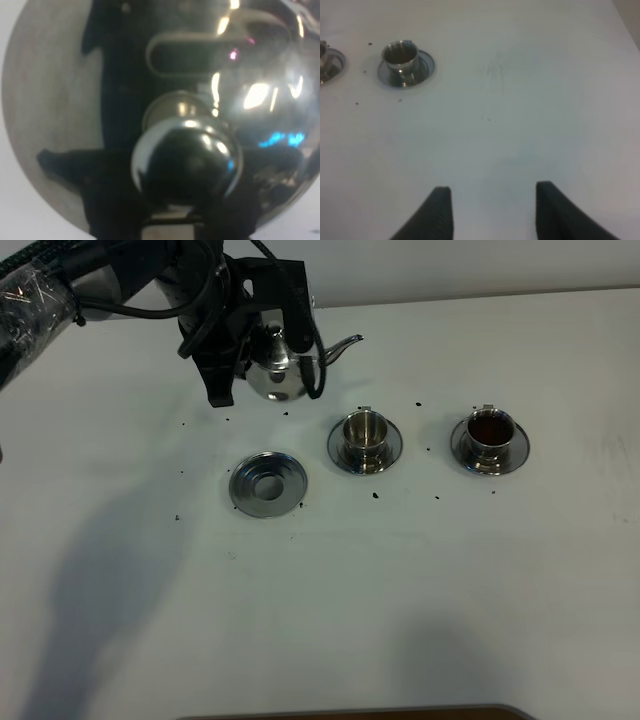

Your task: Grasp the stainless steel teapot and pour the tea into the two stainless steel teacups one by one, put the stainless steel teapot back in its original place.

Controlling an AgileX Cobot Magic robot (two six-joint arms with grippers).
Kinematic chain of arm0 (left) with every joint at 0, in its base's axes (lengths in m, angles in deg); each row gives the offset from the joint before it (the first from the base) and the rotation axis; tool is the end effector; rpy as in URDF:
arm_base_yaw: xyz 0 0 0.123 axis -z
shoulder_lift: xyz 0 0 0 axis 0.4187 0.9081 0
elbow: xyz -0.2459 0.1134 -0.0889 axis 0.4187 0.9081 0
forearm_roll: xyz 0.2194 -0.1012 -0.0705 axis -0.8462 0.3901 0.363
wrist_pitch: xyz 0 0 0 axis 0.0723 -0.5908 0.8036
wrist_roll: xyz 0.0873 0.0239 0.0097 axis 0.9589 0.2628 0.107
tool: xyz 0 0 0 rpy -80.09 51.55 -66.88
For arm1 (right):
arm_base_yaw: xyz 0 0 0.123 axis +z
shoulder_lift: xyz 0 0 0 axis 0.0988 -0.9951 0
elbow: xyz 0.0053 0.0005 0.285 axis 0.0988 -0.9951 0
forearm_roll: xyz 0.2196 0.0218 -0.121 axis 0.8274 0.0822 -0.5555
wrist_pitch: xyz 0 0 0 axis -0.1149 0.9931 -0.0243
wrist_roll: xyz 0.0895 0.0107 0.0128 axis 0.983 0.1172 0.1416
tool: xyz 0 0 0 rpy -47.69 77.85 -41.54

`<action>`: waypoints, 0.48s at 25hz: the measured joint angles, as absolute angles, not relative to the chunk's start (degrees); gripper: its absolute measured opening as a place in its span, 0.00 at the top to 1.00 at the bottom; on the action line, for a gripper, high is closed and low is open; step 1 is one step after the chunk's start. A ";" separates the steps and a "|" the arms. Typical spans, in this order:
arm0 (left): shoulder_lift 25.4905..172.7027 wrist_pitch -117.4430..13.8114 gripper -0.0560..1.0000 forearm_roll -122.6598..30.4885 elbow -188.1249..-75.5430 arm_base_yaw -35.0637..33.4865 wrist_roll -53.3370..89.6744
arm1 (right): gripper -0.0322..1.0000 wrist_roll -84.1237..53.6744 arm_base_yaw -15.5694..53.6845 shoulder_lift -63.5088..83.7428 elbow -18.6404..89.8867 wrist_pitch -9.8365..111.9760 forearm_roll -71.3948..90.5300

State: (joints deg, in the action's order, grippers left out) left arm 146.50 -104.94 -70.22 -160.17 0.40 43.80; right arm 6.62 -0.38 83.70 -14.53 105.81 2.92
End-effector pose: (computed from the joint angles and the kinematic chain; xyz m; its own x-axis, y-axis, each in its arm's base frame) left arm 0.4290 -0.1859 0.2542 -0.0108 0.9985 -0.0538 0.8902 0.0341 0.4542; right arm -0.0113 0.0007 0.2793 -0.4739 -0.0521 -0.8791 -0.1131 0.9936 0.0020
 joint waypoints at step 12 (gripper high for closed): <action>153.55 -92.89 0.71 -79.08 -160.17 0.46 55.06 | 0.60 6.62 -0.38 83.70 -14.53 105.81 2.92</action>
